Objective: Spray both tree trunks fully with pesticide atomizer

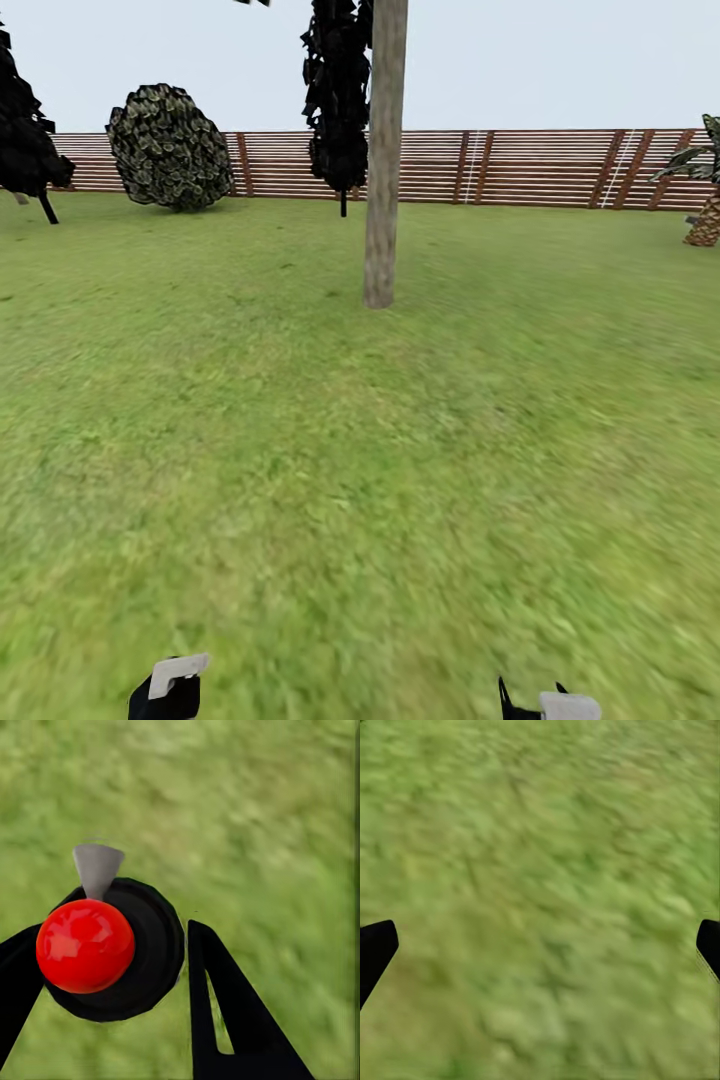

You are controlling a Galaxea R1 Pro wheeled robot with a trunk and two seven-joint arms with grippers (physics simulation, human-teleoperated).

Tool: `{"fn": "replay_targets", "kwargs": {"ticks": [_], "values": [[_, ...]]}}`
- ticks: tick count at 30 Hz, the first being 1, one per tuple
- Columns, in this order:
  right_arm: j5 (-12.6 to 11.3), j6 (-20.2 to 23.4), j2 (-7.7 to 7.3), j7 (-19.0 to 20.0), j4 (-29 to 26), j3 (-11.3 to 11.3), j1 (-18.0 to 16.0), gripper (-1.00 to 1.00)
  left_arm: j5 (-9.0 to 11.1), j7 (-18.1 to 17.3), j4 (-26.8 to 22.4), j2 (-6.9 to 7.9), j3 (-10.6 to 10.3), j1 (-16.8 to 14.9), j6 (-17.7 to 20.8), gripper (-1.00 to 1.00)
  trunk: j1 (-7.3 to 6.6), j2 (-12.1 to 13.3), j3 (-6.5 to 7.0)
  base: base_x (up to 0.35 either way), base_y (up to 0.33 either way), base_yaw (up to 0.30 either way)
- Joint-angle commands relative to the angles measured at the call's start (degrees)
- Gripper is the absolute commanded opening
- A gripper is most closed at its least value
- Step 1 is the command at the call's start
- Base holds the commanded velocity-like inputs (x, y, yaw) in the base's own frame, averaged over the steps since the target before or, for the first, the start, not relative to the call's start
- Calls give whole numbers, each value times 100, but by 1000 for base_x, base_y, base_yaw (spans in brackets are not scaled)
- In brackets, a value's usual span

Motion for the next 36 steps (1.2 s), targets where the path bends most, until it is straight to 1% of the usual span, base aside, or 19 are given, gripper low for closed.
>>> {"fn": "replay_targets", "kwargs": {"ticks": [1,36], "values": [[4,-16,-1,3,4,-19,-3,100,28,7,3,1,-8,-3,-19,-100,2,-1,-5,327,-112,0],[4,-16,-1,3,4,-19,-3,100,31,7,3,10,-5,-3,-18,-100,2,-1,-5,327,-112,0]]}}
